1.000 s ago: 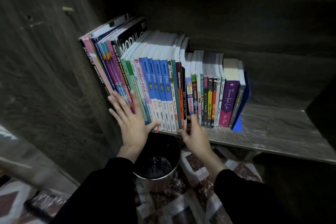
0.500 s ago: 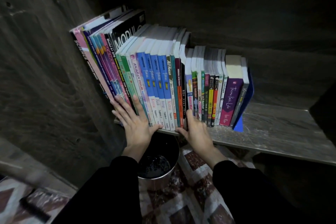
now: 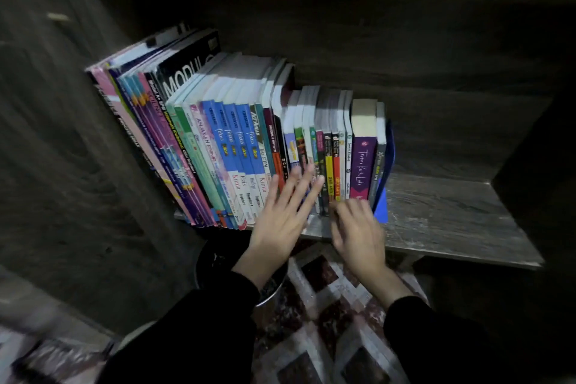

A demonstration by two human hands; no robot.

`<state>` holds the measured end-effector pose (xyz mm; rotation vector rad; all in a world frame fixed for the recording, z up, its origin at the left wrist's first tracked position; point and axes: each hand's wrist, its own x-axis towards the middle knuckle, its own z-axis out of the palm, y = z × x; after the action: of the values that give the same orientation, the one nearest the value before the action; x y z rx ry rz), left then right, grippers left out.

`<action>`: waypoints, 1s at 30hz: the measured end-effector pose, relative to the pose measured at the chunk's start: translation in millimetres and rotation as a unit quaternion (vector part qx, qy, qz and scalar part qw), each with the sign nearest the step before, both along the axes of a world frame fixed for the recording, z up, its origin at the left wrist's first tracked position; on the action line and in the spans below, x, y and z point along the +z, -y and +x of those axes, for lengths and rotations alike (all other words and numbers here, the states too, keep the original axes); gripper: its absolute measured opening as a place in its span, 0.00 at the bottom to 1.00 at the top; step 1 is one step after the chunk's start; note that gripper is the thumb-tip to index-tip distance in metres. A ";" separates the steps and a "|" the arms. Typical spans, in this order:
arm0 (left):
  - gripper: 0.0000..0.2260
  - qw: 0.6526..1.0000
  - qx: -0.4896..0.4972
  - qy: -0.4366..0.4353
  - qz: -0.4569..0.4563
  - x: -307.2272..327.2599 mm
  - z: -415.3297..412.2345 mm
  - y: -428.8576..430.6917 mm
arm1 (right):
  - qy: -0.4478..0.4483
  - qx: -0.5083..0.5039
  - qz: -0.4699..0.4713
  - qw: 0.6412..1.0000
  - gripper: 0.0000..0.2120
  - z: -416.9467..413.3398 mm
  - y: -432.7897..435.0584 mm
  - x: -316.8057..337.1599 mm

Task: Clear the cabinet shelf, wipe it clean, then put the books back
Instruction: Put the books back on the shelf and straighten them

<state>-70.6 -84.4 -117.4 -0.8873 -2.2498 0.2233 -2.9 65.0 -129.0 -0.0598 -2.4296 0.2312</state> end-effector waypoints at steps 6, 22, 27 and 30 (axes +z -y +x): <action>0.36 0.985 0.038 -0.044 -0.165 3.3 -22.5 12.9 | 0.181 0.021 0.276 0.944 0.36 -9.6 -4.0 -14.0; 0.39 0.994 0.016 0.061 -0.085 4.4 17.9 -23.5 | -0.057 -0.120 -0.300 0.945 0.15 16.6 -7.7 0.0; 0.33 0.981 -0.042 0.079 -0.175 5.5 11.5 -51.1 | 0.055 -0.130 -0.465 0.874 0.43 0.0 -25.8 -0.7; 0.33 0.973 -0.010 0.077 -0.218 1.3 2.6 -57.6 | 0.132 -0.039 -0.507 0.851 0.53 -16.6 -31.4 -1.7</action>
<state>-68.0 -26.8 -116.1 -1.1870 -2.3745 0.6799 -19.5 96.4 -130.8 -0.6907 -2.2695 1.5231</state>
